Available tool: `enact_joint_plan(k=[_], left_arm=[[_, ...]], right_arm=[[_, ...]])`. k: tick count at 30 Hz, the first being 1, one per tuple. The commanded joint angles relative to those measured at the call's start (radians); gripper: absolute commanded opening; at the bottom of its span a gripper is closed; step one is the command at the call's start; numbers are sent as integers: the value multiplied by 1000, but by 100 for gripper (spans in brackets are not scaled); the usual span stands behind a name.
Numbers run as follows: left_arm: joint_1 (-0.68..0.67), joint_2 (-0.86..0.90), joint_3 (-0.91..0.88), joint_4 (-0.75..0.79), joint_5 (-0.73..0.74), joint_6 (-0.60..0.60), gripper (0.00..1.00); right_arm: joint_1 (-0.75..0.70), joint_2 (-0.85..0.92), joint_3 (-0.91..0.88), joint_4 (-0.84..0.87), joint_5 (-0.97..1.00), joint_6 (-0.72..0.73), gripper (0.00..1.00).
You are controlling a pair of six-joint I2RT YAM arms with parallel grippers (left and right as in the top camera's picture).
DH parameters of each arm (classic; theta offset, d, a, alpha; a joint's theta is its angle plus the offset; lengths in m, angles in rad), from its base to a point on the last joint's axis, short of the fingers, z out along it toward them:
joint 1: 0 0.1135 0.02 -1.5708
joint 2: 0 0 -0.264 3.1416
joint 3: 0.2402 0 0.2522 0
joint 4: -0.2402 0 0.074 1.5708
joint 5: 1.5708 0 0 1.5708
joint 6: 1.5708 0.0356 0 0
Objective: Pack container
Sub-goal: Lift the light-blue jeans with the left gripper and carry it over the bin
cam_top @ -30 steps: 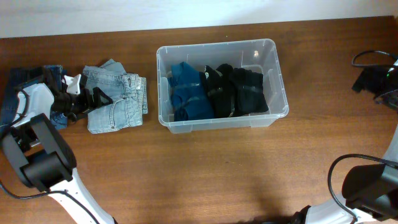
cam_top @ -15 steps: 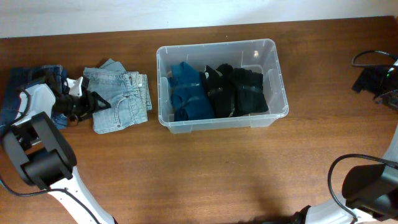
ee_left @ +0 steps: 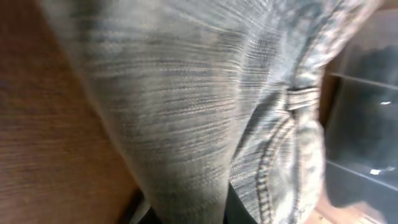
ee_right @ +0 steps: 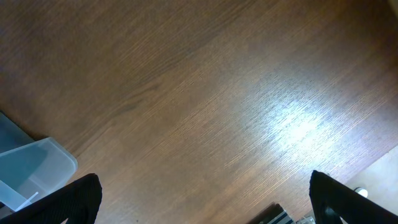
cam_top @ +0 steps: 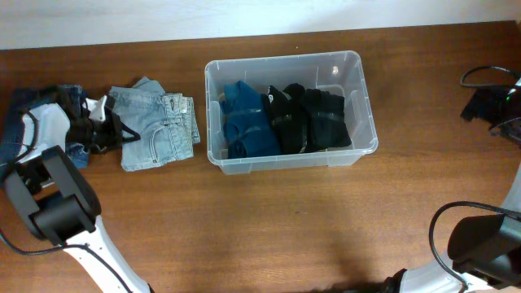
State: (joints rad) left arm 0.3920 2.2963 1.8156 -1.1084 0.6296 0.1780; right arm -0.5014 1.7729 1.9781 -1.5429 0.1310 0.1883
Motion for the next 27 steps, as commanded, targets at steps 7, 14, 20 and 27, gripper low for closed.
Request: enact_joint_plan(k=[7, 14, 20, 27], left_arm=[[-9, -14, 552, -267, 232, -29, 0], [-33, -16, 833, -481, 338, -31, 0], [-137, -35, 1002, -579, 458, -35, 1], [-336, -93, 1035, -579, 443, -53, 0]], right_arm=[[-3, 1, 1, 0, 9, 12, 98], [-3, 1, 1, 0, 8, 11, 98], [-3, 1, 1, 0, 9, 11, 98], [-3, 1, 1, 0, 8, 11, 99]])
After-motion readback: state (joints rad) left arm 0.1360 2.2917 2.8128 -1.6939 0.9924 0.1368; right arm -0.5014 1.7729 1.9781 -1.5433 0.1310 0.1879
